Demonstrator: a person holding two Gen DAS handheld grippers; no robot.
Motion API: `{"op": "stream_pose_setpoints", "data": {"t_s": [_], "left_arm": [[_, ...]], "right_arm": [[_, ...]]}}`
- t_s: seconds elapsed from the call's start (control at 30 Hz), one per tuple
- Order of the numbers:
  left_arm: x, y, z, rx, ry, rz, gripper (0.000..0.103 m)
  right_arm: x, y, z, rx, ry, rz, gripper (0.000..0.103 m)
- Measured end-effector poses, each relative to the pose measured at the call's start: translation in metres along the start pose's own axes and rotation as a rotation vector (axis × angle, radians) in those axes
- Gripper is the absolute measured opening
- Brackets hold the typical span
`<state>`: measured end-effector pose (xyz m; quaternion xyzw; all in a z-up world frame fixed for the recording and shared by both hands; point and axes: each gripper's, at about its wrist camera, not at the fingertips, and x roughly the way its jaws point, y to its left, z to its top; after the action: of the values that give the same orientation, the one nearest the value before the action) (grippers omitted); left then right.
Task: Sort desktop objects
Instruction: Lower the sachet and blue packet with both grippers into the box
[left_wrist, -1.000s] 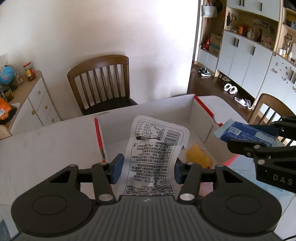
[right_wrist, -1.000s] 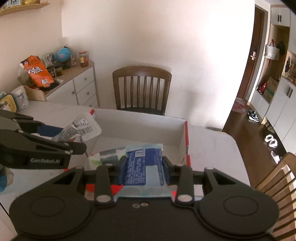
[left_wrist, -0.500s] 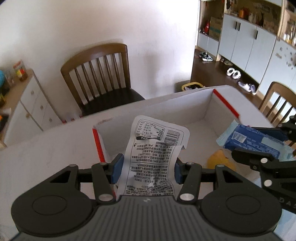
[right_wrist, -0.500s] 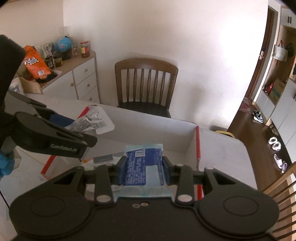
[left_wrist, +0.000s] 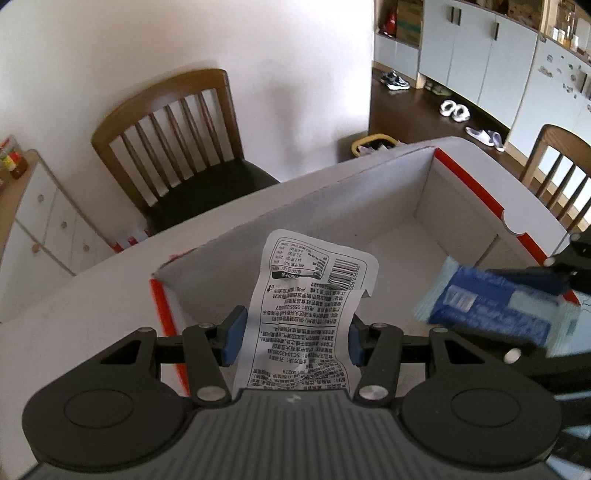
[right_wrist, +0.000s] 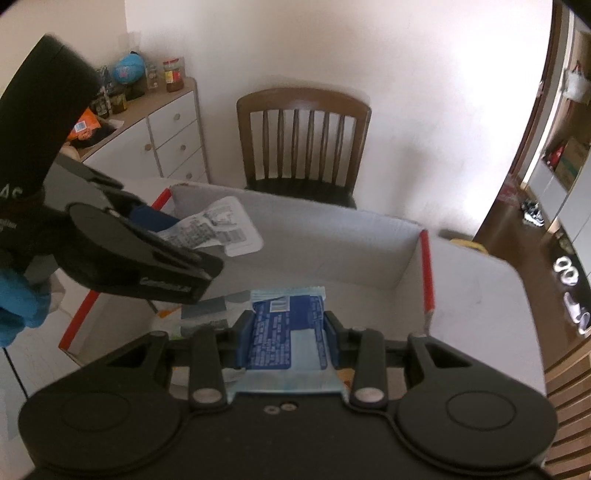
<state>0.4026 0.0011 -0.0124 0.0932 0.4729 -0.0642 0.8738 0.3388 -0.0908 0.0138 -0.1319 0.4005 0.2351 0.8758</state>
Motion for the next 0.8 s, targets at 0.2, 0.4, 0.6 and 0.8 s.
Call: {"op": "stream_pose_setpoints", "data": {"t_s": [0.2, 0.4, 0.6, 0.8], "left_arm": [[0.021, -0.008, 0.001, 0.068, 0.052, -0.010, 0.053], [0.037, -0.006, -0.002, 0.065, 0.101, -0.032, 0.053], [0.054, -0.008, -0.004, 0.087, 0.149, -0.044, 0.053], [0.065, -0.010, -0.002, 0.095, 0.171, -0.047, 0.053]], "right_arm": [[0.014, 0.006, -0.007, -0.028, 0.040, 0.008, 0.038], [0.026, 0.007, -0.014, -0.039, 0.086, 0.015, 0.038], [0.034, 0.009, -0.016, -0.046, 0.114, 0.020, 0.038], [0.038, 0.011, -0.016, -0.059, 0.131, 0.021, 0.038]]}}
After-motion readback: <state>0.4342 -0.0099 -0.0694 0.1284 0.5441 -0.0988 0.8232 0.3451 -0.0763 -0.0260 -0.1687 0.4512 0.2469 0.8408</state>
